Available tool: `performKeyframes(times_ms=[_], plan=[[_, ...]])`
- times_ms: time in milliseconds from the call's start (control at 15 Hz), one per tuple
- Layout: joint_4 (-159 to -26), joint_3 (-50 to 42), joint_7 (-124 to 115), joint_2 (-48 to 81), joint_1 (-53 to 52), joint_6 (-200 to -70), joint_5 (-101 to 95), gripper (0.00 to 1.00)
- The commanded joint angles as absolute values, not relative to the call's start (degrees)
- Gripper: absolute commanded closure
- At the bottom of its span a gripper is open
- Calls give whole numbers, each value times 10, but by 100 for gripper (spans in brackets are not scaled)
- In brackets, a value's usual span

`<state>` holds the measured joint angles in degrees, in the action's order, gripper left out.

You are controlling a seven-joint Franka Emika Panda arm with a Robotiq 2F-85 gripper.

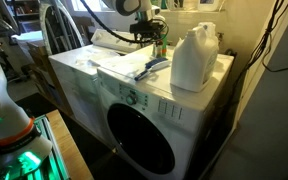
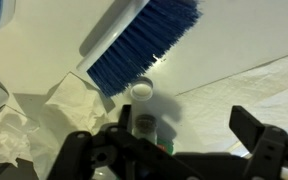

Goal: Move the bottle cap to the front of the machine then place it on the paper towel

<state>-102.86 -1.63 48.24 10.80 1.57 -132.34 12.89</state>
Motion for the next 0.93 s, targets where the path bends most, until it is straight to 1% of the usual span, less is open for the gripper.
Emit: performKeyframes(times_ms=[0,400,867], plan=[[-966,8,568,177,50,-1309,158,0],[-900,63,695,257,98,-1306,232,0],[-843,86,757,315,110,-1276,219,0]])
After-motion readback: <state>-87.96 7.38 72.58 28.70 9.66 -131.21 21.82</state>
